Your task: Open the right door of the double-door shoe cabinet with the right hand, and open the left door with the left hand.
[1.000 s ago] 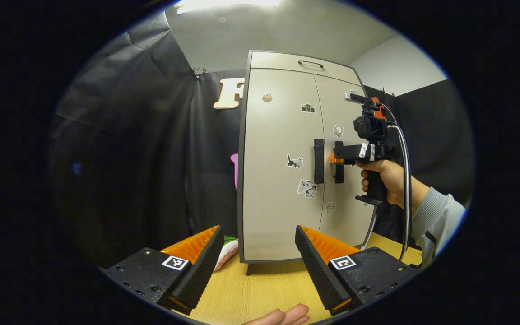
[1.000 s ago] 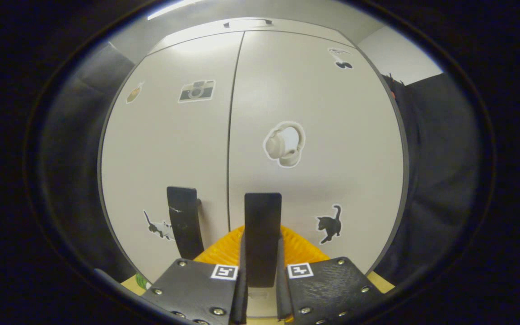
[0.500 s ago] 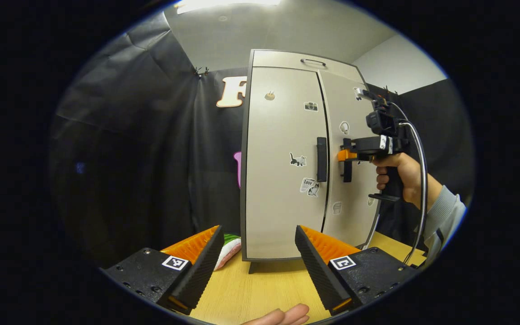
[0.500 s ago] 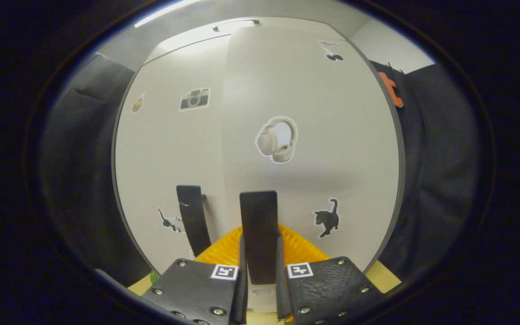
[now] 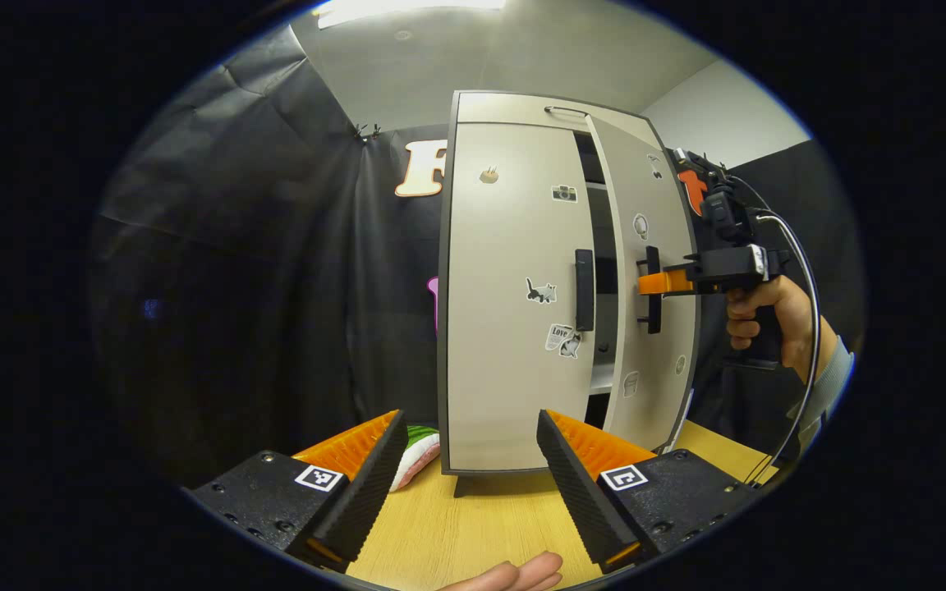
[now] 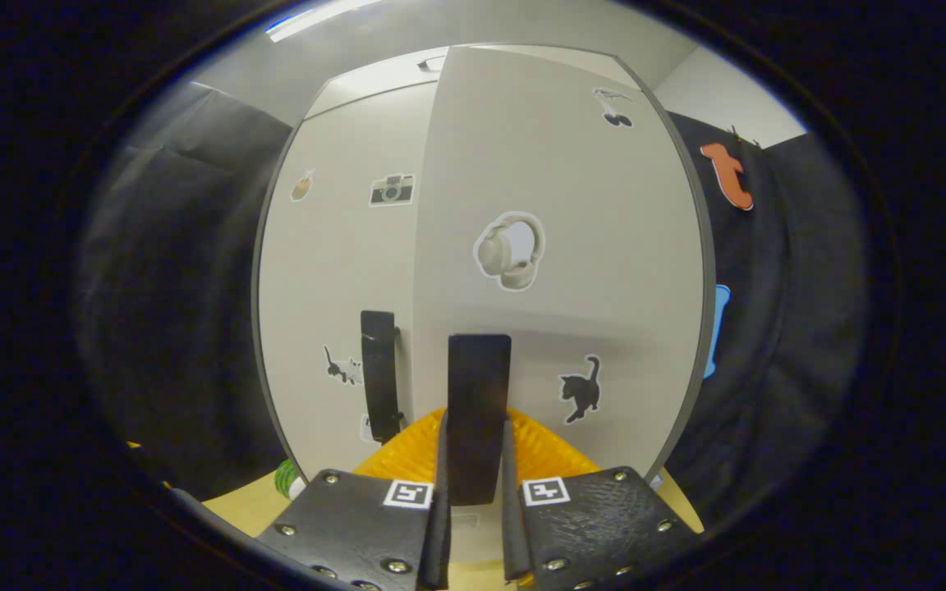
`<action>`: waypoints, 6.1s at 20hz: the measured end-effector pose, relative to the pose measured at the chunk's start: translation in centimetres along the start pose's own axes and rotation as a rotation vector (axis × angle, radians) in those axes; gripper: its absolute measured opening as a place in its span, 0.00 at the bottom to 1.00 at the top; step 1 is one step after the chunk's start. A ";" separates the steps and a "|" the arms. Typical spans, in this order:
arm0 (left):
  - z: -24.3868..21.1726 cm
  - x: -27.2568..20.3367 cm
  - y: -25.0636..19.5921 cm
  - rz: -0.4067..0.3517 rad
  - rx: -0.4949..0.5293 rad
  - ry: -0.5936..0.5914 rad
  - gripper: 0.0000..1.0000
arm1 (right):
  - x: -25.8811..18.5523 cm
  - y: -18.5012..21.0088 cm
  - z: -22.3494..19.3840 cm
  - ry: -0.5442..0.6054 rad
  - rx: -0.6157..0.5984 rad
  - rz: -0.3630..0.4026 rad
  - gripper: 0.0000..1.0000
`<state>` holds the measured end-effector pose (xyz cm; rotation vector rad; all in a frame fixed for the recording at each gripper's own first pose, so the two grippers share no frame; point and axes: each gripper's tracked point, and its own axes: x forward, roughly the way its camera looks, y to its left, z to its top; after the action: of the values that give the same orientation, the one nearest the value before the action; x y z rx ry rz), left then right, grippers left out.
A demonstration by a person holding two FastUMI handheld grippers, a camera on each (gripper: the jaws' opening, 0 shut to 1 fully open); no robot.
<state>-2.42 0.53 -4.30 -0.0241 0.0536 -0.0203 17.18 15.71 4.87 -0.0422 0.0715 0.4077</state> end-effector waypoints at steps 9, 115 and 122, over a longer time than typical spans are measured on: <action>-1.1 0.2 -1.2 0.002 -0.001 0.030 0.98 | -1.9 -0.6 0.1 0.001 0.029 0.074 0.18; 8.6 26.5 -16.6 -0.091 0.074 0.065 0.22 | -23.2 -3.9 -6.7 -0.196 0.114 -0.140 1.00; 8.5 21.7 -15.1 -0.150 0.041 0.087 0.22 | -22.4 -4.0 -7.5 -0.170 0.131 -0.162 0.96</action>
<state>19.40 -14.85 3.43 0.0141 0.1386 -0.1729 -2.22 2.83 -0.70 0.1154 -0.0731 0.2430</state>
